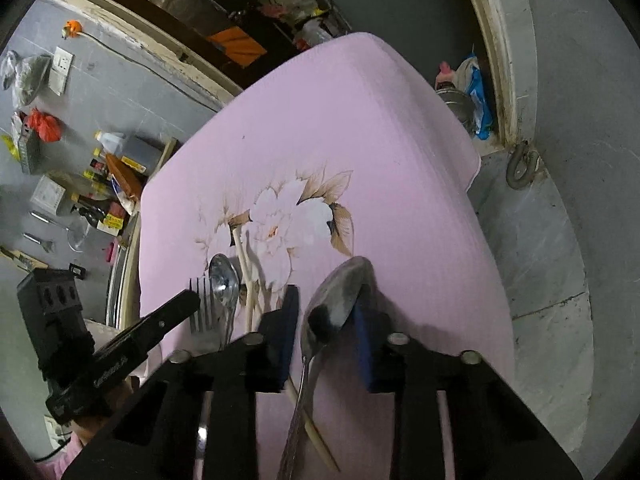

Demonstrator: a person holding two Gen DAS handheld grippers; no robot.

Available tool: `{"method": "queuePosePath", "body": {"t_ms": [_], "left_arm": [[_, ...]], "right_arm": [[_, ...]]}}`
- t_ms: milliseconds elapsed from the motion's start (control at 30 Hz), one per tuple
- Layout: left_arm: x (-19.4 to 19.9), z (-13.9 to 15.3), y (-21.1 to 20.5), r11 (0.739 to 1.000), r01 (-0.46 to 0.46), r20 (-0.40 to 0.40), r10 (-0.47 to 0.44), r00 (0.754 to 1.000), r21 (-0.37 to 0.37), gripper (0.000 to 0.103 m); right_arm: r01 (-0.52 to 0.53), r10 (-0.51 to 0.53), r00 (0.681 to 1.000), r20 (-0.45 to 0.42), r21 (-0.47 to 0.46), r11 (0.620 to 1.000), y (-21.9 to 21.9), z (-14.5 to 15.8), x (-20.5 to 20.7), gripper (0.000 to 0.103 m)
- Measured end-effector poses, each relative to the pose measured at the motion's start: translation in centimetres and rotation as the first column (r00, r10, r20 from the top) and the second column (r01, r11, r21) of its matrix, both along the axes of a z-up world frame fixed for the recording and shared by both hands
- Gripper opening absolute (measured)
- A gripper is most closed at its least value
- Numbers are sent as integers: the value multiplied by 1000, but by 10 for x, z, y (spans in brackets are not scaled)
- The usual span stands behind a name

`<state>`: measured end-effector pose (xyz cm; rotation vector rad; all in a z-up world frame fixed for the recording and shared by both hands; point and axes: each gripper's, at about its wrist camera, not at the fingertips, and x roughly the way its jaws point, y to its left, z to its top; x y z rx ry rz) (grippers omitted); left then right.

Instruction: Organize utensils

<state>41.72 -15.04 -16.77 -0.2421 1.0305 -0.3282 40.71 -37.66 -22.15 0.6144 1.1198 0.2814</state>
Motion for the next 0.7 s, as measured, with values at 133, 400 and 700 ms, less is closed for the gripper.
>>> {"method": "queuePosePath", "body": {"t_ms": [133, 400, 700], "left_arm": [[-2, 4, 0, 1000, 10, 5, -10, 1000, 11, 3], [-18, 29, 7, 999, 23, 69, -25, 997, 36, 2], [-55, 66, 15, 996, 21, 216, -39, 976, 84, 2]], "right_arm": [[1, -1, 1000, 5, 40, 999, 6, -1, -2, 5], [-2, -2, 995, 101, 39, 999, 15, 26, -31, 3], [35, -36, 979, 200, 9, 999, 21, 64, -63, 3]]}}
